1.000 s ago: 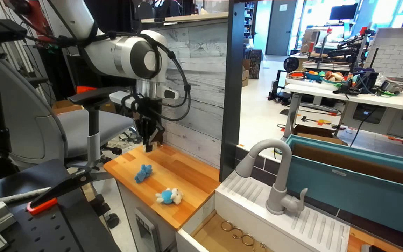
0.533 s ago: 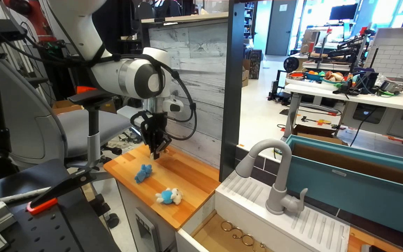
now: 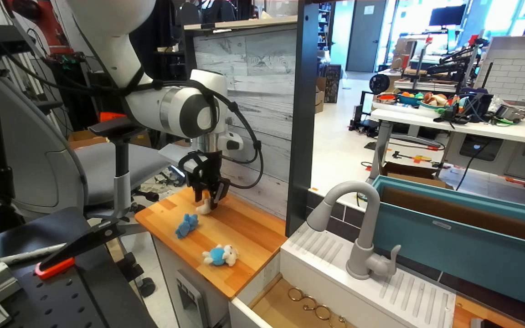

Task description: Move the doll farthest from you to the left

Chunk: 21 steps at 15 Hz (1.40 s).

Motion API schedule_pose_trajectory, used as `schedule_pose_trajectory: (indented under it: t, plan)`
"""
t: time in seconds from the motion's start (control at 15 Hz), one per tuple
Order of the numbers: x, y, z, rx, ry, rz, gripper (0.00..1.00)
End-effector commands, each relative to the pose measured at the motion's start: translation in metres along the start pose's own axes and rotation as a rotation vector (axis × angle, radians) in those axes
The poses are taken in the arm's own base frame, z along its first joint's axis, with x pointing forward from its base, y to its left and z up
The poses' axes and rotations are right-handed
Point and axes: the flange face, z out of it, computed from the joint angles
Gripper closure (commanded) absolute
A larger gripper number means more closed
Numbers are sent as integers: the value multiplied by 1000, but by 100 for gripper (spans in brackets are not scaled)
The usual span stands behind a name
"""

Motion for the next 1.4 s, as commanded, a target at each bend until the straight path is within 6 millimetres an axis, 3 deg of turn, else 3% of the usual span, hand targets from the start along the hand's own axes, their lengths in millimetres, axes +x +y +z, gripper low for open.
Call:
schedule_pose_trajectory:
  t: [0.0,0.13,0.67,1.13,1.27,1.33]
  plan:
    - [5,-3,-2,11,17,-28,10]
    - [0,-6,-7,19,6,-32,0]
    - [-46,-2,-76,-17,-41,123,0]
    - [-110,34,-141,-103,-143,317,0]
    - [-129,46,-150,-112,-238,353,0]
    - [-106,37,-134,-117,-185,306,0]
